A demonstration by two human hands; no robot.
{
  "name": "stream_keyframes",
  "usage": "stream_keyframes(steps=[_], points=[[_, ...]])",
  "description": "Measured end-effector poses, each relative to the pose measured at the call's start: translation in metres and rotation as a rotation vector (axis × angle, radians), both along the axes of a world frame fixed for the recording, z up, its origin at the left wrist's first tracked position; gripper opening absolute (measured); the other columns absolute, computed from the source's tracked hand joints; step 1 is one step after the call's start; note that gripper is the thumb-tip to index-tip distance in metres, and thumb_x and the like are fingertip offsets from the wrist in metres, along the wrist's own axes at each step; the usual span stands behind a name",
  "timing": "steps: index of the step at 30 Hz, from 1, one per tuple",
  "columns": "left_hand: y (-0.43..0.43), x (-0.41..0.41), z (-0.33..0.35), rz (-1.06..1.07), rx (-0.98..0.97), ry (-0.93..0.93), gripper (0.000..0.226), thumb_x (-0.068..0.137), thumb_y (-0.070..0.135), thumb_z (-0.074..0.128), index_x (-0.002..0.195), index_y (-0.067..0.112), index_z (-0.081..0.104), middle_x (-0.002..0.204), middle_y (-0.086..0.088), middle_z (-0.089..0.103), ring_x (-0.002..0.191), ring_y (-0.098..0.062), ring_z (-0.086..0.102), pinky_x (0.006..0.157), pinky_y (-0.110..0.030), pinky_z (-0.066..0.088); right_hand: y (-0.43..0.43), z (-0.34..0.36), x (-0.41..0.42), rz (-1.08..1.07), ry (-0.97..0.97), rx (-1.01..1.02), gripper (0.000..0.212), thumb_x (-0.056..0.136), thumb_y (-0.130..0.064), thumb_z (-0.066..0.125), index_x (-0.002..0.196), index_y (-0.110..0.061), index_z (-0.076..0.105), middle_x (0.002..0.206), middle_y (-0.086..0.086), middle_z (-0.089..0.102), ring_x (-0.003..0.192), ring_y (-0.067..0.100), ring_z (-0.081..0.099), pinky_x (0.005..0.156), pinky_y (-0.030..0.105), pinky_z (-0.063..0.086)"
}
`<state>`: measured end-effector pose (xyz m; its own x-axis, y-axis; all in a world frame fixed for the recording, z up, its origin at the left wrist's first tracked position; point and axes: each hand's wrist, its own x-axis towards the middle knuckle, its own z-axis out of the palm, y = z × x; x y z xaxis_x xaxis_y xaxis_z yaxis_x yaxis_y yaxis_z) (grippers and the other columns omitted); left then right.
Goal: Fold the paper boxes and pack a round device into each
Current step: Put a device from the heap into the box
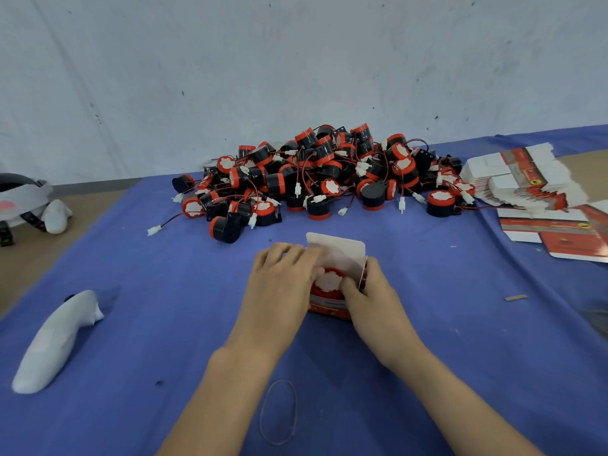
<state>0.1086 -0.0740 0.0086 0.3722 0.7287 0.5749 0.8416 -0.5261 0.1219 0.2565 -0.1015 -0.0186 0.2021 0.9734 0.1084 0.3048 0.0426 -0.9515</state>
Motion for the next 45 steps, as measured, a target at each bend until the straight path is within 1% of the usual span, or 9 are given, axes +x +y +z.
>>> stream_keyframes(steps=[6, 12, 16, 23, 29, 33, 37, 41, 45], points=[[0.004, -0.002, -0.004, 0.062, 0.009, 0.065, 0.006, 0.090, 0.015, 0.071, 0.096, 0.014, 0.071, 0.106, 0.000, 0.068, 0.112, -0.028, 0.057, 0.086, -0.039, 0.046, -0.002, 0.000, -0.001, -0.008, -0.037, -0.002, 0.016, 0.100, -0.021, 0.040, 0.102, -0.035, 0.049, 0.098, -0.012, 0.064, 0.080, 0.010, 0.057, 0.063, 0.027, 0.042], [0.003, 0.001, -0.004, 0.005, -0.061, 0.138, 0.056, 0.076, -0.006, 0.060, 0.125, 0.022, 0.059, 0.115, 0.006, 0.068, 0.117, -0.020, 0.054, 0.097, -0.031, 0.037, -0.003, 0.000, -0.001, 0.002, -0.004, 0.001, 0.016, 0.098, -0.024, 0.045, 0.103, -0.038, 0.050, 0.101, -0.015, 0.066, 0.089, 0.005, 0.062, 0.067, 0.023, 0.047], [0.000, 0.007, 0.002, 0.079, -0.070, 0.169, 0.051, 0.080, -0.001, 0.057, 0.129, 0.013, 0.055, 0.106, -0.004, 0.072, 0.113, -0.025, 0.060, 0.103, -0.038, 0.038, -0.003, -0.001, 0.000, 0.013, 0.003, 0.004, 0.019, 0.098, -0.023, 0.045, 0.105, -0.040, 0.051, 0.103, -0.015, 0.067, 0.094, 0.005, 0.062, 0.072, 0.026, 0.050], [-0.006, 0.004, -0.004, 0.071, -0.067, 0.110, 0.041, 0.080, 0.001, 0.060, 0.119, 0.013, 0.060, 0.101, 0.001, 0.071, 0.100, -0.023, 0.064, 0.088, -0.035, 0.045, -0.004, -0.001, 0.000, 0.012, -0.028, 0.021, 0.018, 0.098, -0.024, 0.045, 0.104, -0.041, 0.049, 0.104, -0.018, 0.065, 0.095, 0.004, 0.062, 0.076, 0.029, 0.054], [-0.002, 0.005, -0.008, 0.066, -0.086, 0.153, 0.042, 0.091, 0.008, 0.043, 0.131, 0.021, 0.047, 0.114, 0.006, 0.066, 0.092, -0.018, 0.061, 0.095, -0.030, 0.037, -0.003, -0.004, -0.001, 0.034, -0.048, 0.034, 0.019, 0.100, -0.025, 0.044, 0.109, -0.041, 0.048, 0.106, -0.020, 0.064, 0.094, -0.003, 0.060, 0.067, 0.012, 0.044], [-0.006, 0.003, -0.002, 0.009, -0.087, 0.077, 0.042, 0.090, 0.008, 0.045, 0.130, 0.022, 0.050, 0.108, 0.005, 0.067, 0.090, -0.018, 0.058, 0.083, -0.026, 0.036, -0.001, -0.005, 0.004, 0.036, -0.074, 0.032, 0.021, 0.102, -0.025, 0.044, 0.116, -0.041, 0.049, 0.108, -0.020, 0.065, 0.099, 0.003, 0.062, 0.079, 0.024, 0.052], [-0.012, -0.004, 0.002, -0.105, -0.111, -0.297, 0.034, 0.095, 0.018, 0.029, 0.119, 0.030, 0.050, 0.119, 0.016, 0.057, 0.084, -0.005, 0.058, 0.060, -0.027, 0.043, 0.003, -0.003, 0.012, 0.022, -0.088, 0.073, 0.031, 0.103, -0.030, 0.048, 0.131, -0.043, 0.052, 0.118, -0.016, 0.059, 0.107, 0.003, 0.060, 0.088, 0.027, 0.052], [-0.009, -0.008, 0.001, -0.156, -0.288, -0.581, 0.030, 0.106, 0.011, 0.037, 0.109, 0.035, 0.055, 0.115, 0.022, 0.059, 0.101, 0.008, 0.058, 0.079, -0.009, 0.043, 0.005, -0.005, 0.014, 0.016, -0.089, 0.071, 0.045, 0.102, -0.043, 0.049, 0.146, -0.040, 0.042, 0.127, -0.013, 0.056, 0.108, 0.003, 0.059, 0.084, 0.023, 0.051], [-0.004, -0.008, 0.001, -0.172, -0.380, -0.672, 0.030, 0.104, 0.017, 0.048, 0.102, 0.045, 0.057, 0.116, 0.023, 0.060, 0.098, 0.003, 0.059, 0.082, -0.013, 0.048, 0.003, -0.008, 0.013, 0.030, 0.003, 0.050, 0.046, 0.101, -0.041, 0.054, 0.142, -0.042, 0.034, 0.121, -0.018, 0.063, 0.107, -0.001, 0.061, 0.078, 0.018, 0.050]])
